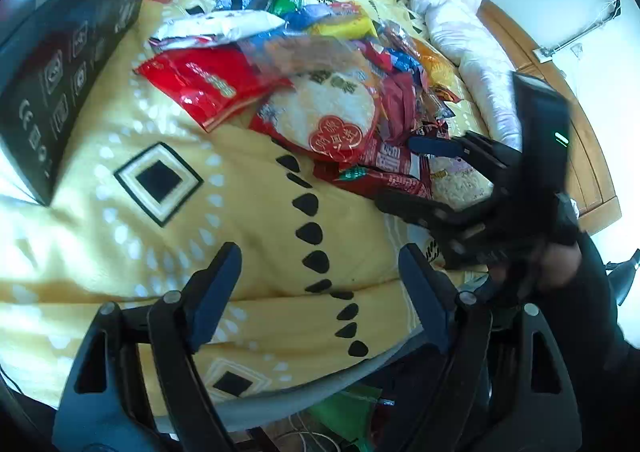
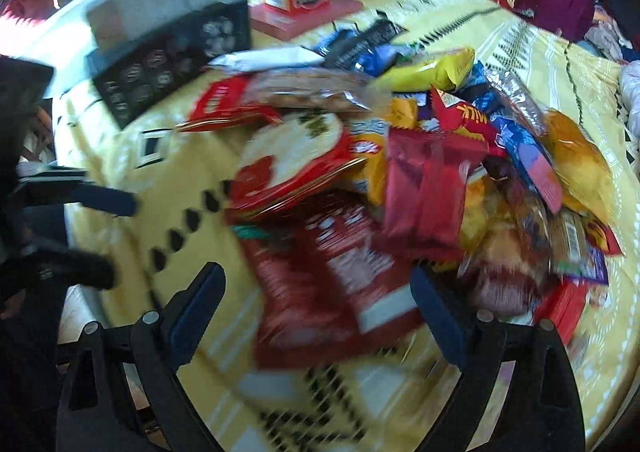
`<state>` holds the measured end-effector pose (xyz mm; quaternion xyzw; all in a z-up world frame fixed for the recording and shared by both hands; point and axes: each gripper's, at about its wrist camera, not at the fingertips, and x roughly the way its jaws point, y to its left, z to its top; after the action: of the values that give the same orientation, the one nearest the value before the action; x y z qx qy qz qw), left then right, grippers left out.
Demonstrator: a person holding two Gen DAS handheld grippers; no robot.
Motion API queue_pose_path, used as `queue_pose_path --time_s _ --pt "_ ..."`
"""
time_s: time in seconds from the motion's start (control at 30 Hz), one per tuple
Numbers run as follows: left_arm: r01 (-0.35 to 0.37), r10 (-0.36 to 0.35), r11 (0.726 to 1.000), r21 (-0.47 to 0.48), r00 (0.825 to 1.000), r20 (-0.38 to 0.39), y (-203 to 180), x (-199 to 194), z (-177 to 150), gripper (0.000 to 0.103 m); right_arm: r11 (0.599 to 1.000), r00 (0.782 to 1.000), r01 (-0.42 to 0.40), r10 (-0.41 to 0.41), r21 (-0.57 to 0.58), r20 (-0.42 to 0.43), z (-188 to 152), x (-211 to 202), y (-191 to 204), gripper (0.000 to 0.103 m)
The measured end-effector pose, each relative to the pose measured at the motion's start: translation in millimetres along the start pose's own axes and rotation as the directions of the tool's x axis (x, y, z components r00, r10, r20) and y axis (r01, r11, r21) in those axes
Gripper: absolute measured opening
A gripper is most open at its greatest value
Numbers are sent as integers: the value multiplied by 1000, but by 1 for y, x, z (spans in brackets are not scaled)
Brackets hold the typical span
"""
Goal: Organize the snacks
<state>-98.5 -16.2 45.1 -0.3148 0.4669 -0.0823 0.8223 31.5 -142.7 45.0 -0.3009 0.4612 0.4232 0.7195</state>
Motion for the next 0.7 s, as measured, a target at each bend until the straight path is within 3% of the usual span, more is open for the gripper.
queue_pose_path --time_s 0.1,0.17,0.33,0.47,0.6,0.7 --pt "-1 1 1000 10 1000 5 -3 0 2 82 997 998 -52 55 62 -41 4 20 -12 95" --pt "-2 2 1000 23 1000 11 -5 0 4 82 987 995 -89 93 131 -21 0 22 -19 86" --pt "-8 7 999 33 1000 26 -5 5 12 82 979 990 -96 76 179 115 -22 -18 -10 52" --pt "-13 11 999 38 999 37 -6 12 21 82 961 980 -111 64 253 188 -45 -44 -8 49" --pt "-41 39 996 73 999 37 -8 30 33 83 908 966 -152 54 391 252 -67 -57 -15 48" --pt "-69 67 995 75 997 26 -6 46 42 84 886 963 -166 51 433 265 -76 -57 -16 48"
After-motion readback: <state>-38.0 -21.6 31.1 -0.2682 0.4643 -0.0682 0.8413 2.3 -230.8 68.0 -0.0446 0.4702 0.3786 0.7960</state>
